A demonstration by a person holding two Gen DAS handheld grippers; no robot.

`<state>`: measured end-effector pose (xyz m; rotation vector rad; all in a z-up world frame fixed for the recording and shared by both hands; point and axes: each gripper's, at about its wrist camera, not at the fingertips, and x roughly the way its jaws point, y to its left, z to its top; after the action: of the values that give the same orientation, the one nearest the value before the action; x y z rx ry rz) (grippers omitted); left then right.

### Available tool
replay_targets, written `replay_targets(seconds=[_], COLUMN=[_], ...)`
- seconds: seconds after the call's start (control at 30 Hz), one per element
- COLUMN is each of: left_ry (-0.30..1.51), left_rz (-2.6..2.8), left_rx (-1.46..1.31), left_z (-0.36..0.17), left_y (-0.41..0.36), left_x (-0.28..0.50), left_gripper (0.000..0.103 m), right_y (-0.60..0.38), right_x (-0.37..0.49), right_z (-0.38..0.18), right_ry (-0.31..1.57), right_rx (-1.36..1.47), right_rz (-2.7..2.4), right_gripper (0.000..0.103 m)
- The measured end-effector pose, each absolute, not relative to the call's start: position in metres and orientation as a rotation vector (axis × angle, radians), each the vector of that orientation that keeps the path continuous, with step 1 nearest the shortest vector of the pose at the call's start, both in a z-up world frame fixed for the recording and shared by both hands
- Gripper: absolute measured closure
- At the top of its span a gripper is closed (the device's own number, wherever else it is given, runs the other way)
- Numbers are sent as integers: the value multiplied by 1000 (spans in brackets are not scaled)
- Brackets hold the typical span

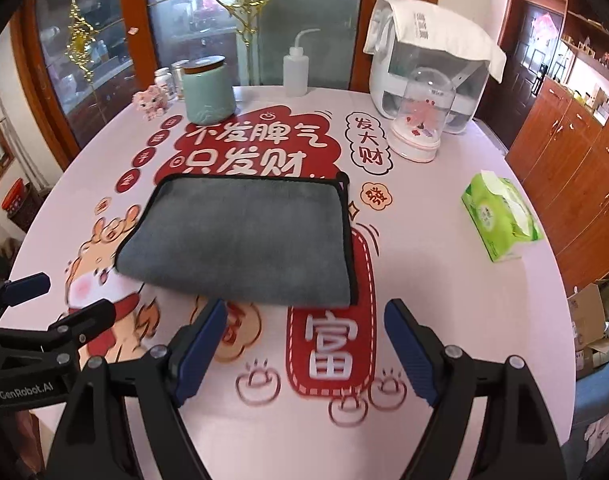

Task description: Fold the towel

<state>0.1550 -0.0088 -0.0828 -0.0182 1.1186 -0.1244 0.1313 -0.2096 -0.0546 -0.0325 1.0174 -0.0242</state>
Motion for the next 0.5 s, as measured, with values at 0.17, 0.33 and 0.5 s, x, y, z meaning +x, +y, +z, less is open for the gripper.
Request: replay_targets(seconds=[0.17,0.33,0.5], left_ry=[1095,1059,1043], left_rz=[-127,-130,-142], left_rx=[-30,-29,-13], left_z=[-63,-42,-27], left_y=[-6,-3,-4], left_x=[119,86,55], left_gripper=[1,1,1], right_y=[-205,-207,-208], right_x=[94,60,35], right_z=[-37,-22,-13], right_ry=[990,967,982], right_rx=[-37,-6,24], right_rz=[-9,5,23], right_gripper=[21,21,21])
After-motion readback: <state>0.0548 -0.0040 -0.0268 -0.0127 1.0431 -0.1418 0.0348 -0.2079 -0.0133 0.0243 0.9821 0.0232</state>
